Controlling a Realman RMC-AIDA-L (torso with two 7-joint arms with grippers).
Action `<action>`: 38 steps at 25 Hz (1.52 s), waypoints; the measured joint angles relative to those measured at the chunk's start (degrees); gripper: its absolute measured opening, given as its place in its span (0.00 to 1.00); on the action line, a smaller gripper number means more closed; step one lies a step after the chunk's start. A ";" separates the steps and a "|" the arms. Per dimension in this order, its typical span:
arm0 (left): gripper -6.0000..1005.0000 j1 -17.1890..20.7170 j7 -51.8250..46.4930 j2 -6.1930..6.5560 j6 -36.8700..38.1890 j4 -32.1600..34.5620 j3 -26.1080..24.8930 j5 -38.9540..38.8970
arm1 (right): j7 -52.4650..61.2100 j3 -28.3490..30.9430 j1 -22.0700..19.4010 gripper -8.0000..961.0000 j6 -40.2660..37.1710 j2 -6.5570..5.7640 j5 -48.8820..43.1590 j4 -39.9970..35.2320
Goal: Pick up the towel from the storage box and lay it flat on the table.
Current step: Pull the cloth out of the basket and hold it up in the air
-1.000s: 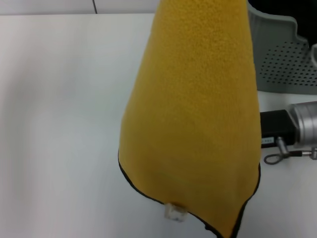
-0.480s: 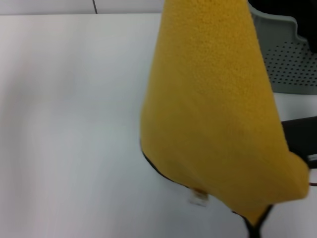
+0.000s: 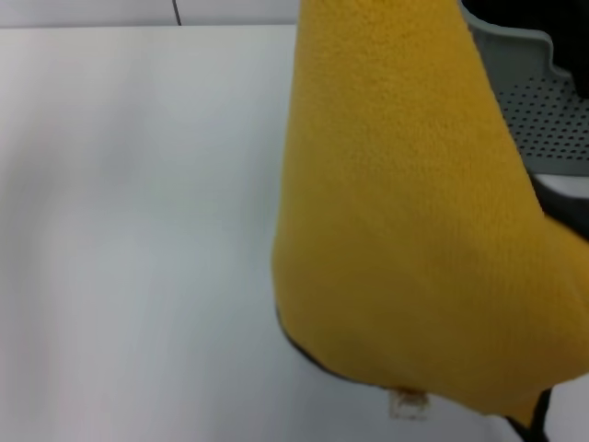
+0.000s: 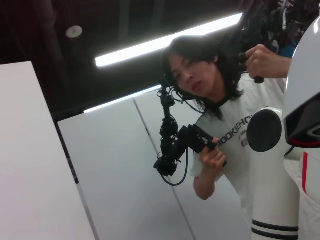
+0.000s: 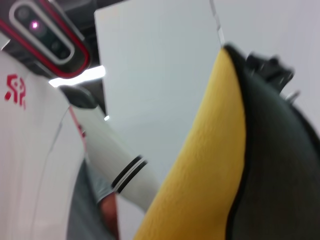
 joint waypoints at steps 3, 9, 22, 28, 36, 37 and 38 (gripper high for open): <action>0.02 0.66 0.50 0.03 0.01 -0.34 -0.04 0.00 | -1.01 1.91 -2.06 0.13 -0.11 -0.04 1.91 0.03; 0.02 1.51 0.68 0.18 0.01 -0.79 -1.62 0.50 | -4.10 6.38 -5.22 0.13 -2.94 0.15 2.61 0.28; 0.02 2.38 1.88 -0.06 -1.75 -3.66 -8.07 8.43 | -9.09 4.24 -8.65 0.11 -3.67 0.40 6.41 -5.48; 0.03 2.54 2.84 -0.52 -4.02 -3.88 -8.07 10.07 | -9.42 2.78 -7.91 0.11 -3.52 0.27 7.54 -8.25; 0.03 2.62 4.09 -1.64 -7.22 -4.28 -7.71 12.19 | -9.46 -1.15 -4.47 0.11 -3.23 0.15 5.84 -9.01; 0.03 2.63 4.34 -1.83 -8.05 -4.29 -7.71 12.69 | -9.48 -1.53 -4.15 0.11 -3.16 0.14 5.57 -9.23; 0.03 2.66 4.54 -2.02 -8.78 -4.29 -7.74 13.12 | -9.71 -1.87 -3.83 0.11 -2.98 0.13 4.89 -9.68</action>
